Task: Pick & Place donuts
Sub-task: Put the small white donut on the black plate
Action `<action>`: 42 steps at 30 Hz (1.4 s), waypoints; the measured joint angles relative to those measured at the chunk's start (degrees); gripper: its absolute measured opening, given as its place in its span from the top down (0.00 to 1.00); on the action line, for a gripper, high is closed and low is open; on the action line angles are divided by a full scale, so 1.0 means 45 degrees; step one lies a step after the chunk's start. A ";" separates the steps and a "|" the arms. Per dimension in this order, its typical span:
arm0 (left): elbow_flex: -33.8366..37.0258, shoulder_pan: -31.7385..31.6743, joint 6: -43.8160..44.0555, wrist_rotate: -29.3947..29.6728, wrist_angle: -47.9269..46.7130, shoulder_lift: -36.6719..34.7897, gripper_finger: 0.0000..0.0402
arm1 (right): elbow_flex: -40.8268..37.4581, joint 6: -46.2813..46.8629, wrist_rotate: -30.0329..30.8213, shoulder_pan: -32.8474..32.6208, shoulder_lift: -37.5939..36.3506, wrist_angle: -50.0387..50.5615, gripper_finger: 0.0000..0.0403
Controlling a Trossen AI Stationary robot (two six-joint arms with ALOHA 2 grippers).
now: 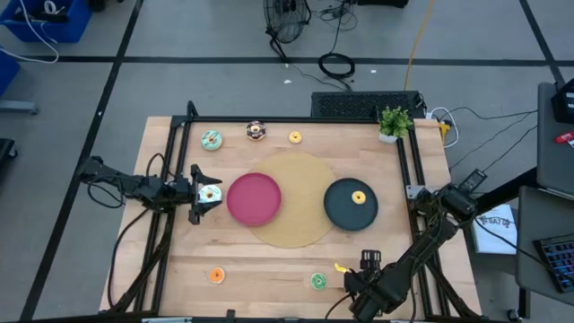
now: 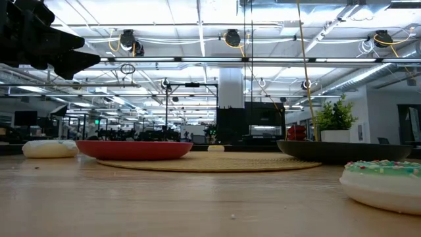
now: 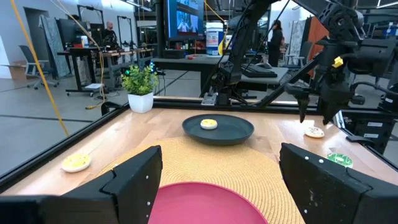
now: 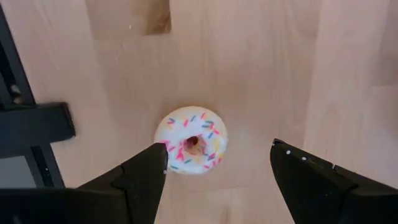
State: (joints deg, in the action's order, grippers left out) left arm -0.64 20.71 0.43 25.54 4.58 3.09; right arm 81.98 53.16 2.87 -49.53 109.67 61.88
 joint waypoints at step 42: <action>0.0000 0.0000 0.0001 0.0000 0.0005 -0.0001 0.20 | -0.2233 0.0335 -0.0317 -0.0992 -0.1960 -0.3696 0.38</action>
State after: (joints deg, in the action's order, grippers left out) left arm -0.64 20.71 0.43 25.54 4.60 3.09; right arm 71.93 54.67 1.45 -54.00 100.85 45.25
